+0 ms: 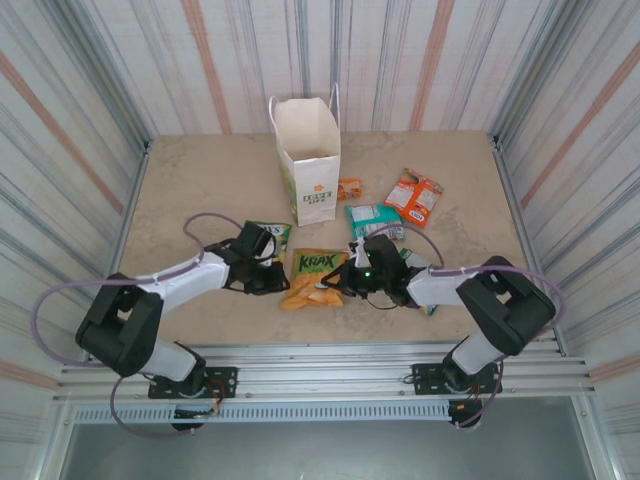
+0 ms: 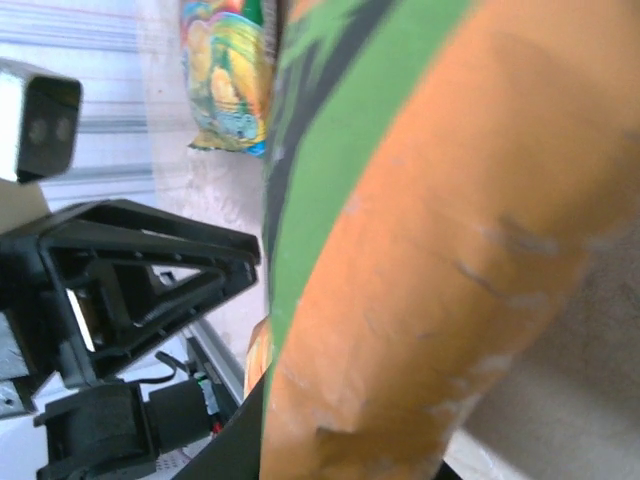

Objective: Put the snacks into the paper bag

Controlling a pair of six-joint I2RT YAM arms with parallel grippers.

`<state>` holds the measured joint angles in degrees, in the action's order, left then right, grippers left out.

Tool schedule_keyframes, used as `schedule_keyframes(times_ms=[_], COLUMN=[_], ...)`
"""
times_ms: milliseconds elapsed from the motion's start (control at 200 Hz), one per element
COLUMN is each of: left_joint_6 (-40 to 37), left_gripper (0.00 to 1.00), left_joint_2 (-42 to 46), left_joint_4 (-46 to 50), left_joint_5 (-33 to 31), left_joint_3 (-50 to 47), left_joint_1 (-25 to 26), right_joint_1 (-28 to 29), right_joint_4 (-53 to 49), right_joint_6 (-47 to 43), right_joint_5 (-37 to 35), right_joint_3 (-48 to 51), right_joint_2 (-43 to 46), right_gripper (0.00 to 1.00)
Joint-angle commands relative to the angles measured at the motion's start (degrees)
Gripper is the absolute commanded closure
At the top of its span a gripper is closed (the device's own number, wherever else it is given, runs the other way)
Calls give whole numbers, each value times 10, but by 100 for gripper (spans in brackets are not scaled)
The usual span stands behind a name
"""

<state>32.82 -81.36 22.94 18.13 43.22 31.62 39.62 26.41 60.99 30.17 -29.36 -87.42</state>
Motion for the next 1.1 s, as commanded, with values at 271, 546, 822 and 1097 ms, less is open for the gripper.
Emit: schedule_keyframes(times_ms=[271,546,822,1097], left_joint_6=[-43,-88,-95,-70], left_gripper=[58,52,50,50], left_joint_2=[89,7,-117,-204], left_joint_4=[78,79,69,38], left_joint_5=[-6,6,7,42], left_joint_3=[173,371,543,639], left_joint_1=[-61,-110,-141,-179], right_joint_1=[-19,-51,-69,-88], right_joint_4=[-331,-512,-581,-598], right_joint_6=[-162,-302,-453,-517], right_joint_5=[-113,-191,-248,-256], right_joint_3=[-121,-336,-595,-819], right_joint_2=[198,224,102,-71], right_gripper=[86,86,85,84])
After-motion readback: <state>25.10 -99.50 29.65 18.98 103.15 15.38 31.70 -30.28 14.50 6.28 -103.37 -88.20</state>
